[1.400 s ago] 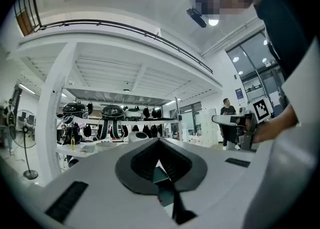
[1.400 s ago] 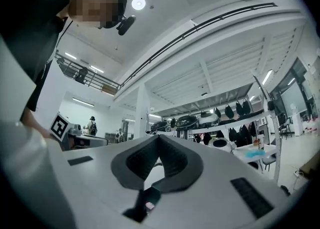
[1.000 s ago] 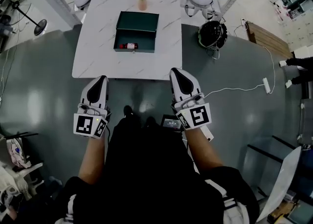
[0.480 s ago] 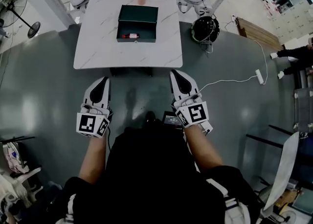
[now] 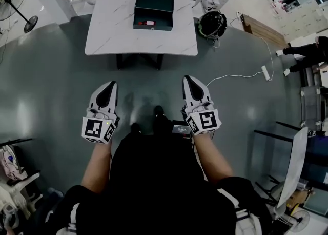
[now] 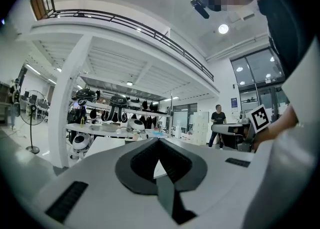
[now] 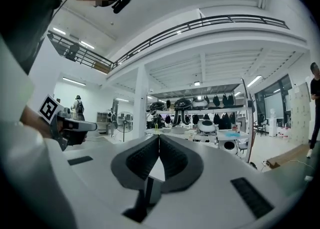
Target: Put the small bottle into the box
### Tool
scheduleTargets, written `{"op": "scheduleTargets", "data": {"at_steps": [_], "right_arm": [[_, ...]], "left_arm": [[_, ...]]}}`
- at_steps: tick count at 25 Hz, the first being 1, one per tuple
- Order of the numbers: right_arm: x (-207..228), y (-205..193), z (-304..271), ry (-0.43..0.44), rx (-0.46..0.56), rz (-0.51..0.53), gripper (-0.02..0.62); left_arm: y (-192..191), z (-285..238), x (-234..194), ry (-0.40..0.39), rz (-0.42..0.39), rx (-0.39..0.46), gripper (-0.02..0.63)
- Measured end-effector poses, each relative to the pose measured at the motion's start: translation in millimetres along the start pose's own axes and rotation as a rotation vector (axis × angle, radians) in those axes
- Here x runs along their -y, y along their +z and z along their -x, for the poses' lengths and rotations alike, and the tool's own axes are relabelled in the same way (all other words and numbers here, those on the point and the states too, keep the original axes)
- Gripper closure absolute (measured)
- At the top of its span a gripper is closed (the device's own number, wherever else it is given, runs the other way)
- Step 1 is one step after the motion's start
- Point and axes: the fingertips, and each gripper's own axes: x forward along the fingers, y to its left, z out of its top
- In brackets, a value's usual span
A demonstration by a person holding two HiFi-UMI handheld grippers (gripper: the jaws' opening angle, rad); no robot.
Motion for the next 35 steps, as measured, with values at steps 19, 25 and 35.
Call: {"op": "scheduleTargets", "data": {"at_steps": [19,25,35], "right_arm": [[-3.9,-5.3,55.5,0.013,0.029,-0.049,0.565],[4.2,-8.5,66.5,0.005,0.030,-0.066,0.565],[10.3,-16.2,71.2,0.034,0.021,-0.060,0.565]], "left_arm": [[-17.0,19.6,58.7,-0.005,-0.044,-0.014,0.592],[-7.6,17.2,65.2,0.005,-0.049,-0.002,0.592],[-9.9,7.3,81.4,-0.025,-0.037,-0.002,0.592]]}}
